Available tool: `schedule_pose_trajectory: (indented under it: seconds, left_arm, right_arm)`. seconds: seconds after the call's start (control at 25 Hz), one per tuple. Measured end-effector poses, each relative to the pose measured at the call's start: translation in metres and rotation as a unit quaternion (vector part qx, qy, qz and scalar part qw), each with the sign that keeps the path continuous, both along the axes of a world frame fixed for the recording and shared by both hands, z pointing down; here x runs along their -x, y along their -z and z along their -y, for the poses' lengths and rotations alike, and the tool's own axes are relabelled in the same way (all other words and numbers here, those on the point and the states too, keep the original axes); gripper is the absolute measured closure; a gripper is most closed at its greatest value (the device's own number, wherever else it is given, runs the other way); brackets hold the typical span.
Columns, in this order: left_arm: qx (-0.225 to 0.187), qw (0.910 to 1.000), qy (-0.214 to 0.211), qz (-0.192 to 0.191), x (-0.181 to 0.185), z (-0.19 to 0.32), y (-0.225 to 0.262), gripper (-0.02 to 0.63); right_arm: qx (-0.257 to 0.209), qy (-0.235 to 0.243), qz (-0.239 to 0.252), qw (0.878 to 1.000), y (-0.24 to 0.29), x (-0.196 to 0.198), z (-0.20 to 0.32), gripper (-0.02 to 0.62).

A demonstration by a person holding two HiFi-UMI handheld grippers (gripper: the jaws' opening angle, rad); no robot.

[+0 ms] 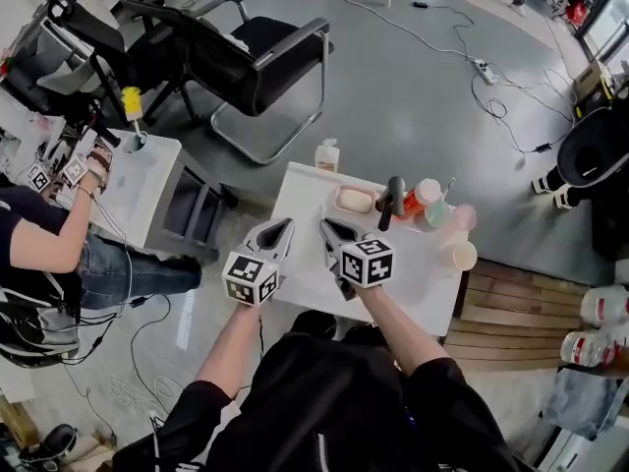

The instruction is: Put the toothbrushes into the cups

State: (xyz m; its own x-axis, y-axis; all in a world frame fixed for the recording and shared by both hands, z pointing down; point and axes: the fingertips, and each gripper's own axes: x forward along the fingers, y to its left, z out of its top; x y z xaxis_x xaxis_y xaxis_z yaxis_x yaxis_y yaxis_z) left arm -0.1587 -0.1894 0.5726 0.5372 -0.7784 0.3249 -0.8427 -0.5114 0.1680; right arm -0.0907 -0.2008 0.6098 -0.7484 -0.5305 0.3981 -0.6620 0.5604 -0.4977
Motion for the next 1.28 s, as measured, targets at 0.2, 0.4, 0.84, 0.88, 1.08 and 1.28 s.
schedule_pose_trajectory:
  seconds: [0.2,0.4,0.84,0.88,1.08,1.28]
  left_arm:
    - [-0.010,0.9981,-0.060,-0.007,-0.055,0.009,0.003,0.606]
    - [-0.016,0.9930,-0.117,-0.010,-0.109,0.010,0.011,0.606]
    - [-0.008,0.9774,-0.210,-0.025,-0.201,0.000,0.006,0.606]
    - [-0.007,0.9763,-0.215,-0.026,-0.207,-0.002,0.006,0.606]
    - [-0.006,0.9727,-0.231,-0.026,-0.223,-0.008,0.006,0.606]
    - [0.001,0.9734,-0.228,-0.020,-0.221,-0.011,-0.002,0.606]
  right_arm:
    - [-0.031,-0.056,0.000,0.998,0.019,-0.058,-0.002,0.569]
    - [-0.043,-0.123,-0.002,0.991,0.030,-0.125,-0.011,0.571]
    - [-0.052,-0.244,-0.034,0.968,0.026,-0.247,-0.053,0.571]
    - [-0.050,-0.251,-0.036,0.966,0.024,-0.255,-0.057,0.571]
    - [-0.046,-0.278,-0.035,0.959,0.020,-0.281,-0.065,0.571]
    - [-0.062,-0.299,-0.026,0.952,0.026,-0.304,-0.057,0.571]
